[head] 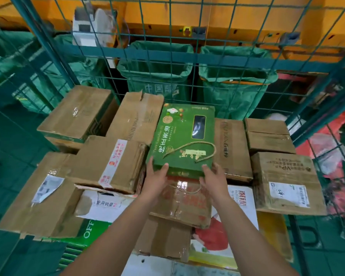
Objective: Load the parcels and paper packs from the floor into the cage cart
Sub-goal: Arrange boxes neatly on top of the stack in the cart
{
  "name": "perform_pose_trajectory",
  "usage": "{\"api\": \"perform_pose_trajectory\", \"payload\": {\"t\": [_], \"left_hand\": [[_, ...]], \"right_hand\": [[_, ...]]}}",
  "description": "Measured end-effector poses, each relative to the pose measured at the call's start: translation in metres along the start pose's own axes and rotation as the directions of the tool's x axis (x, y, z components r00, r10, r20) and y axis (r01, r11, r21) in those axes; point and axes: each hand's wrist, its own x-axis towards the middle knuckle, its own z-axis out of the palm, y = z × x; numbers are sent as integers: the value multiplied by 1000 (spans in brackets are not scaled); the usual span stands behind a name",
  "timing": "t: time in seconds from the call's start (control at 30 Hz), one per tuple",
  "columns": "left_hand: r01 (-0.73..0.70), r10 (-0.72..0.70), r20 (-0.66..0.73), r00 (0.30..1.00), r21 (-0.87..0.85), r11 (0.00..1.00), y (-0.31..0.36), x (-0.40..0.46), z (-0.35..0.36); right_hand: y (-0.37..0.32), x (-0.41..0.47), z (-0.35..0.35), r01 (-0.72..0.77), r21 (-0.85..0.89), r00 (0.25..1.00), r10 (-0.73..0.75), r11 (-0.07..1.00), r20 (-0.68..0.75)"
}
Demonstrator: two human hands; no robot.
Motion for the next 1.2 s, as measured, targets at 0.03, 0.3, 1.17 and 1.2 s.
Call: {"api": "perform_pose_trajectory", "payload": {"t": [0.03,0.3,1.17,1.2], "left_hand": [[-6,6,0,1000,32,999,3,4,0],[59,-63,109,992,41,997,13,12,-9],[80,-87,257,962,36,996,-74,-226,47],[79,-87,280,956,41,996,-75,-230,47]], "right_hand": [[1,2,4,15,-31,1000,-14,999,21],[6,5,2,-70,194,984,36,979,174],[85,-194,-95,-220,329,961,147,918,233],[88,-204,-101,-208,353,966,134,912,221]]}}
